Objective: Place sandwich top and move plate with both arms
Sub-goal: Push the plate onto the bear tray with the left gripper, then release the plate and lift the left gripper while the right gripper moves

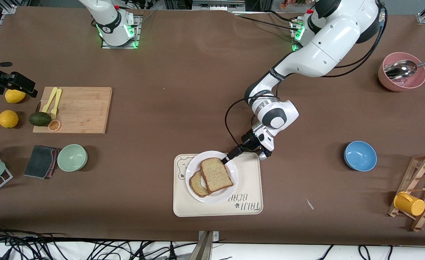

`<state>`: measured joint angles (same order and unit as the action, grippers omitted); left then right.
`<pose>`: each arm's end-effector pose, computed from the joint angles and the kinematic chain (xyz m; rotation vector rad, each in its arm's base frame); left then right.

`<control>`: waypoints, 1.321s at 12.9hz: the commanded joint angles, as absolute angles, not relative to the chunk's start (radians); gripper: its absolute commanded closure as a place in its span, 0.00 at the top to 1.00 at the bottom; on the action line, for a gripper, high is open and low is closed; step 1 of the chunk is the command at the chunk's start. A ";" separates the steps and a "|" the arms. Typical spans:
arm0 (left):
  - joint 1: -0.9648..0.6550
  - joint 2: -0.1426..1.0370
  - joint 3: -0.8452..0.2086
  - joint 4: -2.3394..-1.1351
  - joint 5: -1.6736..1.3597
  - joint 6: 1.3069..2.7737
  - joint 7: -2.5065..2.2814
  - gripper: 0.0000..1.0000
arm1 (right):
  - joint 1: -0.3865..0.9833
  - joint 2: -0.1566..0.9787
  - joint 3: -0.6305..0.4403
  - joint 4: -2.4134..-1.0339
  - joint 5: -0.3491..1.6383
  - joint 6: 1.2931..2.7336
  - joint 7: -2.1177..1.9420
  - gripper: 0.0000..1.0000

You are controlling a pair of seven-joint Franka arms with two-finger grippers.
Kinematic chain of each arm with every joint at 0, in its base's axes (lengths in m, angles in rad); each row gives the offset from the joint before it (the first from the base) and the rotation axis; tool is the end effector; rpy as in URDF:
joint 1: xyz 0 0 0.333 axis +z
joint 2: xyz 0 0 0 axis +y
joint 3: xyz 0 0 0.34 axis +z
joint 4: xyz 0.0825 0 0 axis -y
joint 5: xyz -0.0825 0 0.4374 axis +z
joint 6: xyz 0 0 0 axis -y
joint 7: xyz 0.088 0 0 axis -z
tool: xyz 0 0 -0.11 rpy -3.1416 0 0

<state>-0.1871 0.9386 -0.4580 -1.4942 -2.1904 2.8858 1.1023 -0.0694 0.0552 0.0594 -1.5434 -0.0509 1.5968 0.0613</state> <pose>0.6445 -0.3689 0.1065 1.9621 0.7313 0.3168 0.6283 -0.0128 0.6283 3.0921 -0.1083 -0.0007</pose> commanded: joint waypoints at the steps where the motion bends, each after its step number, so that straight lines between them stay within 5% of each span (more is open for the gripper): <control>1: -0.179 0.858 -0.459 -1.607 -2.160 2.896 1.106 0.82 | -0.069 0.049 0.063 -1.542 -0.054 1.600 0.066 1.00; 4: -0.179 0.758 -0.459 -1.727 -2.160 2.896 1.104 0.82 | -0.067 0.049 0.066 -1.542 -0.052 1.603 0.066 1.00; 9: -0.187 0.609 -0.462 -1.855 -2.166 2.971 1.095 0.99 | -0.066 0.052 0.071 -1.540 -0.020 1.609 0.069 1.00; 17: -0.138 0.393 -0.460 -2.063 -2.056 2.991 1.104 1.00 | -0.064 0.064 0.072 -1.543 -0.018 1.631 0.069 1.00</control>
<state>-0.1811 0.4771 -0.4593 -1.9807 -2.1372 3.0010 1.1155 -0.0638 0.0620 0.0695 -1.5431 -0.0339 1.6217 0.0631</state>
